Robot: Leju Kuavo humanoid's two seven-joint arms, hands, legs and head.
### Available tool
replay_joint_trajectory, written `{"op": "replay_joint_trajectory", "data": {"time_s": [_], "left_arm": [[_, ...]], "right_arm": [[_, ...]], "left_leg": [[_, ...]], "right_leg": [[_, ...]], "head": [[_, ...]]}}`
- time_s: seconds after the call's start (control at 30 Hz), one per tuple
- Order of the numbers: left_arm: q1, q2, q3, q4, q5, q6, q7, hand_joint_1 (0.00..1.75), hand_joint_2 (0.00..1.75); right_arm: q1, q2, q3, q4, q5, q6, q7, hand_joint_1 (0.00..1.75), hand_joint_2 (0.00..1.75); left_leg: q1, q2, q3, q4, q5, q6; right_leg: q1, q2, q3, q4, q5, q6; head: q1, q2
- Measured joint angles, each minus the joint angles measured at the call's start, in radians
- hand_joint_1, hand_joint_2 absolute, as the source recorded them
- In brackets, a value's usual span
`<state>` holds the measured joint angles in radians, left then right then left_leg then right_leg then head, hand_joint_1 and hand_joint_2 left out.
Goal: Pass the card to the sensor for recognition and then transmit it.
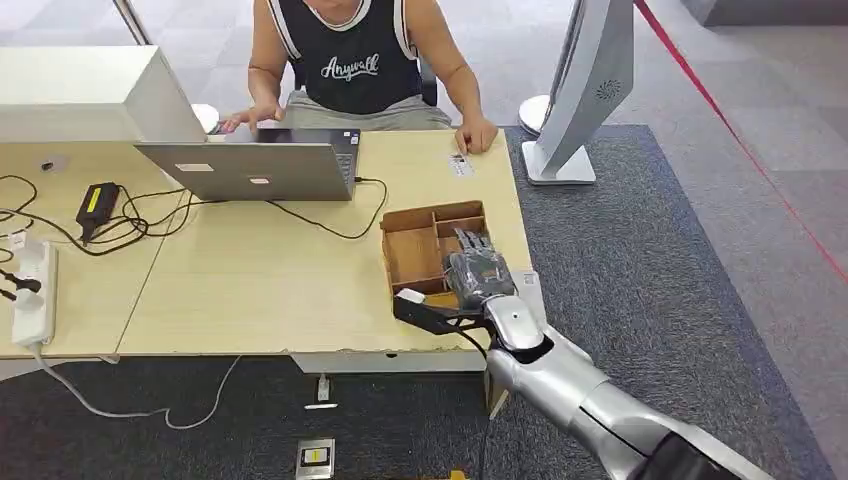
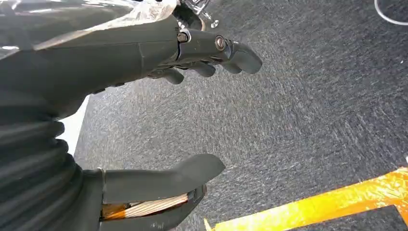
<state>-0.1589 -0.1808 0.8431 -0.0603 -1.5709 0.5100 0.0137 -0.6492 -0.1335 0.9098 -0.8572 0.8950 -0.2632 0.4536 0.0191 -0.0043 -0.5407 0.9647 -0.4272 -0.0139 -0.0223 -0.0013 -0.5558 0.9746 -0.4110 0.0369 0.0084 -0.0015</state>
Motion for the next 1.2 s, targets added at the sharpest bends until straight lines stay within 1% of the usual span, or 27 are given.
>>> {"op": "replay_joint_trajectory", "data": {"time_s": [0.03,0.07,0.57,0.6,1.2], "left_arm": [[0.0,0.0,0.0,0.0,0.0,-0.001,0.001,0.0,1.75],[0.0,0.0,0.0,0.0,0.0,-0.001,0.001,0.0,1.75],[-0.001,-0.001,-0.001,0.0,0.0,-0.001,0.002,0.0,1.75],[0.0,-0.003,-0.001,0.0,0.0,-0.002,0.002,0.0,1.75],[-0.001,-0.003,-0.008,0.0,0.0,-0.005,0.005,0.0,1.75]], "right_arm": [[0.002,-0.002,0.0,0.0,0.002,0.0,0.002,0.35,1.75],[0.005,-0.003,-0.001,0.0,0.004,0.0,0.005,0.09,1.75],[0.004,-0.013,-0.018,-0.005,0.012,-0.001,0.013,0.09,1.75],[0.01,-0.016,-0.018,-0.005,0.012,-0.001,0.013,0.0,1.75],[0.022,-0.037,-0.033,-0.006,0.028,0.0,0.028,0.0,1.75]], "left_leg": [[0.0,0.0,0.0,0.0,0.0,0.0],[0.0,0.0,0.0,0.0,0.0,0.0],[0.0,0.0,0.001,0.0,0.0,0.0],[0.0,0.0,0.0,0.0,0.0,0.0],[0.0,0.0,0.0,0.0,0.0,0.0]], "right_leg": [[0.0,0.0,0.0,0.0,0.0,0.0],[0.0,0.0,0.0,0.0,0.0,0.0],[0.0,0.0,0.0,0.0,0.0,0.0],[0.0,0.0,0.0,0.0,0.0,0.0],[0.0,0.0,0.0,0.0,0.0,0.0]], "head": [[0.0,0.0],[0.0,0.0],[0.0,0.0],[0.0,0.0],[0.0,0.0]]}}
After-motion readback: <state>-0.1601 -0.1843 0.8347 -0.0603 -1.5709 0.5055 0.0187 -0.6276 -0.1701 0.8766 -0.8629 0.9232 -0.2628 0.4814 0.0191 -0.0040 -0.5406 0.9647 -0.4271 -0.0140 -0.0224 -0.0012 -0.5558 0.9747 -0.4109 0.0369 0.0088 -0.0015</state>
